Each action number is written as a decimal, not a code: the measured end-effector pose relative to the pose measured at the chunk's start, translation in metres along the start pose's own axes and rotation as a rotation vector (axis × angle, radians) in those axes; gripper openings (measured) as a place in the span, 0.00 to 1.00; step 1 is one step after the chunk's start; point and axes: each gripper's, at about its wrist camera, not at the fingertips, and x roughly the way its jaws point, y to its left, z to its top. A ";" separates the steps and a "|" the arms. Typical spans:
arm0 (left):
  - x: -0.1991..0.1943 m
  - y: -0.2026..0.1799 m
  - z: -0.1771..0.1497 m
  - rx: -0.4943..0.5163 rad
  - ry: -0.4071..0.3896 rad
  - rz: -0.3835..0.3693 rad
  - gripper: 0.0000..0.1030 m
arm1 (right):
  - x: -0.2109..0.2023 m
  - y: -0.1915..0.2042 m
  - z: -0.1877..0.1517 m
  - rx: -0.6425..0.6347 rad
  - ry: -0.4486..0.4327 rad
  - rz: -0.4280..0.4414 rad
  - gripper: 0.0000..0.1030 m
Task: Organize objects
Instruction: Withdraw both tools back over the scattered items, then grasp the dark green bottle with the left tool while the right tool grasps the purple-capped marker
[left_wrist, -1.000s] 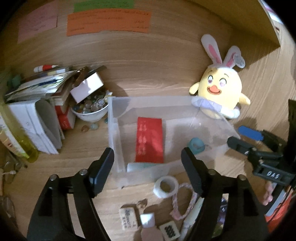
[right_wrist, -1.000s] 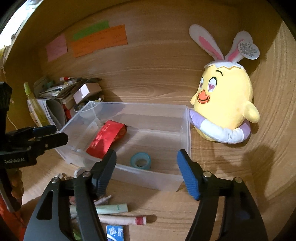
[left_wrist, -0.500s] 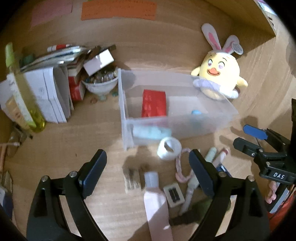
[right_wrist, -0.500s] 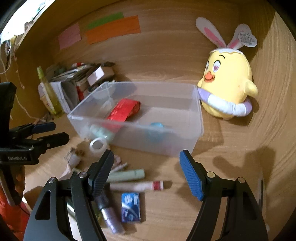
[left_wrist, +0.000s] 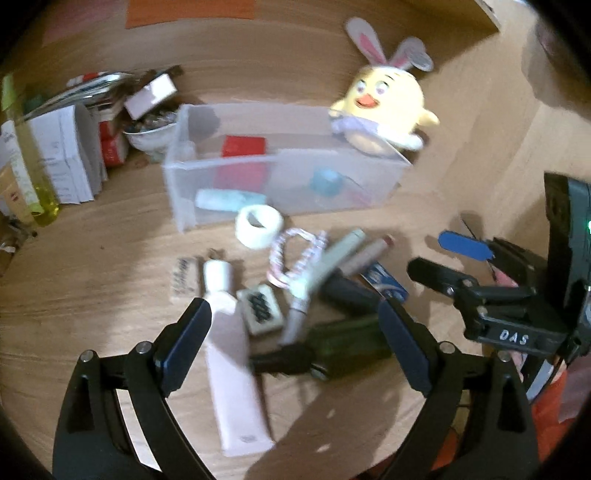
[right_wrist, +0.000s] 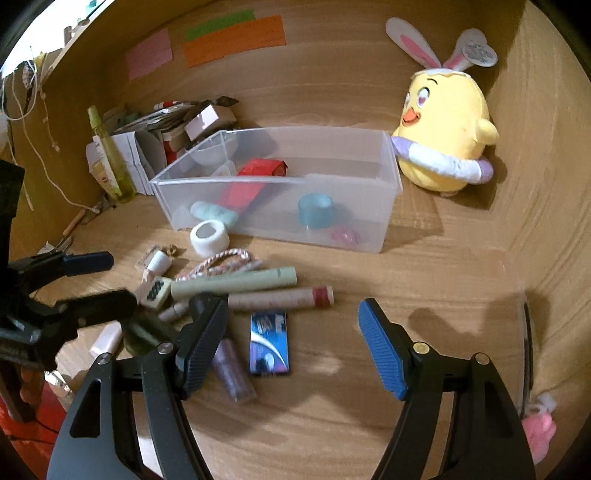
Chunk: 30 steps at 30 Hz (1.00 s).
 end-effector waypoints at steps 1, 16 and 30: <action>0.002 -0.005 -0.002 0.010 0.007 0.001 0.90 | -0.002 -0.003 -0.002 0.008 0.000 0.000 0.69; 0.022 -0.026 -0.025 0.027 0.044 0.031 0.75 | -0.008 -0.007 -0.013 0.017 -0.004 0.056 0.69; -0.011 0.008 -0.021 -0.076 -0.070 0.016 0.75 | 0.025 0.040 -0.008 -0.112 0.063 0.106 0.52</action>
